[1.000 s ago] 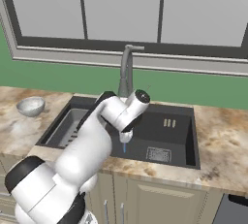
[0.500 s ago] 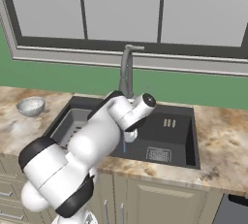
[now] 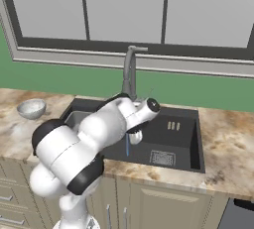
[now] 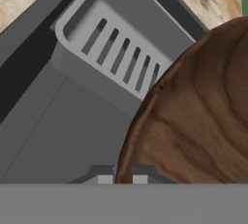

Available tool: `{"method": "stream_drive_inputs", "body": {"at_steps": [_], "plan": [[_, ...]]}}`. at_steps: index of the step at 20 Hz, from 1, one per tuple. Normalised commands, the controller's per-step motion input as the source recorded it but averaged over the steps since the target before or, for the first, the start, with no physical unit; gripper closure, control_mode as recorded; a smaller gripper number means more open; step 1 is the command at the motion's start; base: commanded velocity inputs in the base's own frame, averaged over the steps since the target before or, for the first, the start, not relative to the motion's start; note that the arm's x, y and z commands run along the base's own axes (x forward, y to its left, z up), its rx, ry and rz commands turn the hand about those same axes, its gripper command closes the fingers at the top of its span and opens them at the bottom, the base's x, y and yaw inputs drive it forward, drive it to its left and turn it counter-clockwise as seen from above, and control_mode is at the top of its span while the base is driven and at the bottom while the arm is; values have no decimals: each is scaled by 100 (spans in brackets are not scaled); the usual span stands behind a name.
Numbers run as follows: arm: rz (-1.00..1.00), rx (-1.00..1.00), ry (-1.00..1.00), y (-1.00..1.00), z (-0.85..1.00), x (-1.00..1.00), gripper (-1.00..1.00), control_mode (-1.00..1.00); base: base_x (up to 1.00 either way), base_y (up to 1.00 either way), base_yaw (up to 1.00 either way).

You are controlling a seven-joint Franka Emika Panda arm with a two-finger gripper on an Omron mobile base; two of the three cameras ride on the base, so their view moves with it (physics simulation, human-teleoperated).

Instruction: Rinse each bowl for a few seconds and place them down in the sink or on the counter.

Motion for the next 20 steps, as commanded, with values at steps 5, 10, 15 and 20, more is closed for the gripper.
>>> {"method": "stream_drive_inputs", "body": {"at_steps": [5, 10, 15, 20], "plan": [[0, 2, -8, -65, -1, -12, 100, -100, 0, 0, 0], [0, 4, -11, -60, 23, -14, 100, -100, 0, 0, 0], [-1, -1, -11, -44, 39, -2, 100, -100, 0, 0, 0], [-9, -10, -3, -55, 33, -3, 100, -100, 0, 0, 0]]}}
